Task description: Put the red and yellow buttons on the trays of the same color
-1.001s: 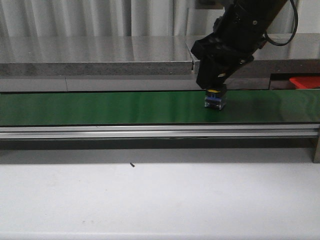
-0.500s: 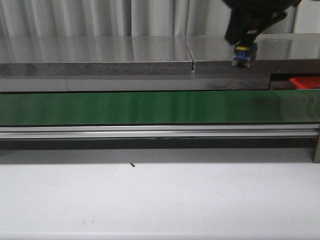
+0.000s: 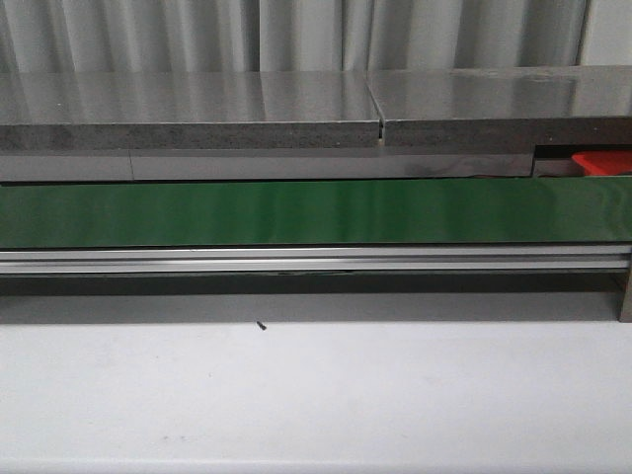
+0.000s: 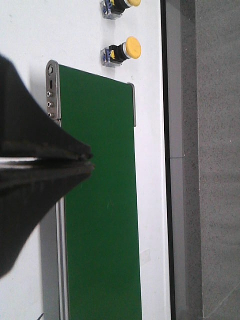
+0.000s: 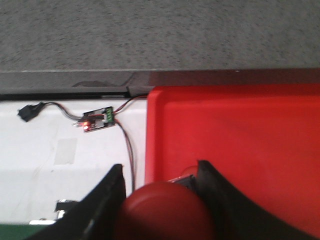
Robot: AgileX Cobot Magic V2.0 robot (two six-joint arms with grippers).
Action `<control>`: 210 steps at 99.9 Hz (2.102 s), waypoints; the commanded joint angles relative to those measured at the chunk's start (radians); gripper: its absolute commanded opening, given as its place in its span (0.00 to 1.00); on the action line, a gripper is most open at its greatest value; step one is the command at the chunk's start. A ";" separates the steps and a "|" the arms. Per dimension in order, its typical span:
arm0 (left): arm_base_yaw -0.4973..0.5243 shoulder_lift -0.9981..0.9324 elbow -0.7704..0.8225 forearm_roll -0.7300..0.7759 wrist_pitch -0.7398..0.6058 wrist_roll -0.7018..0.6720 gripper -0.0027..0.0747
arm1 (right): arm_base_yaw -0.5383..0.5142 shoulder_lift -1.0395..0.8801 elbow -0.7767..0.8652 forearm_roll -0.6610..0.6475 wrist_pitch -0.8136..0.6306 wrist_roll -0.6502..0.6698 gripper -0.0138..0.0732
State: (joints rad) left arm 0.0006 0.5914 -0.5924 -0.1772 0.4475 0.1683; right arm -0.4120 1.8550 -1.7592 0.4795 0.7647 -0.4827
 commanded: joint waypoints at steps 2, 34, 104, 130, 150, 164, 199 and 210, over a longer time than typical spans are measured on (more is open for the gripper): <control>-0.007 0.001 -0.027 -0.015 -0.074 -0.003 0.01 | -0.049 0.021 -0.080 0.087 -0.061 0.001 0.39; -0.007 0.001 -0.027 -0.015 -0.074 -0.003 0.01 | -0.084 0.237 -0.264 0.093 -0.078 0.001 0.39; -0.007 0.001 -0.027 -0.015 -0.074 -0.003 0.01 | -0.084 0.402 -0.280 0.088 -0.124 0.001 0.39; -0.007 0.001 -0.027 -0.015 -0.074 -0.003 0.01 | -0.085 0.417 -0.280 0.085 -0.142 0.001 0.39; -0.007 0.001 -0.027 -0.015 -0.074 -0.003 0.01 | -0.093 0.420 -0.280 0.082 -0.138 0.001 0.39; -0.007 0.001 -0.027 -0.015 -0.074 -0.003 0.01 | -0.095 0.420 -0.280 0.050 -0.122 0.001 0.39; -0.007 0.001 -0.027 -0.015 -0.074 -0.003 0.01 | -0.095 0.429 -0.279 0.043 -0.098 0.001 0.58; -0.007 0.001 -0.027 -0.015 -0.074 -0.003 0.01 | -0.095 0.428 -0.279 0.043 -0.110 0.001 0.70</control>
State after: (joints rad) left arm 0.0006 0.5914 -0.5924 -0.1772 0.4475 0.1683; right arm -0.5000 2.3508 -2.0041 0.5067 0.6895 -0.4789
